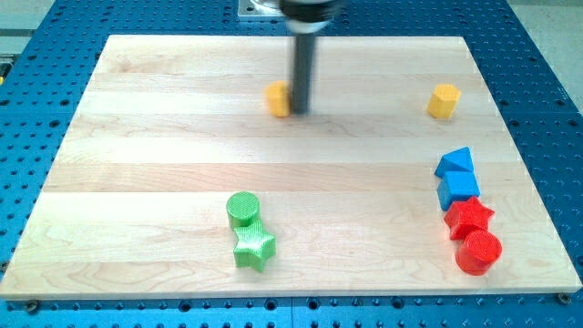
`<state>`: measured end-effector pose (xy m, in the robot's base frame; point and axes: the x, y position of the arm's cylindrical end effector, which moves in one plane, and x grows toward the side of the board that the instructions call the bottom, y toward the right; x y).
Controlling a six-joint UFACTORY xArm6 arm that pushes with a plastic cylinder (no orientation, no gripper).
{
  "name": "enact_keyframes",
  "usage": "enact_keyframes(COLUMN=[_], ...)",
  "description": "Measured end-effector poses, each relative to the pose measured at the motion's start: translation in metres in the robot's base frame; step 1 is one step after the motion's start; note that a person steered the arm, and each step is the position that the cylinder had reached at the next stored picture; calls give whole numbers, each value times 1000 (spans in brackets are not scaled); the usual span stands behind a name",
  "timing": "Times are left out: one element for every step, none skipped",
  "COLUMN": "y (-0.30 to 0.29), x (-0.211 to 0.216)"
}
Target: Slide the heart to the left center
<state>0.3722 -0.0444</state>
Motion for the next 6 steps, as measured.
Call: enact_keyframes(y=[-121,-37,-4,-80,-138,-97], x=[29,1,-49,-49,-11,-28])
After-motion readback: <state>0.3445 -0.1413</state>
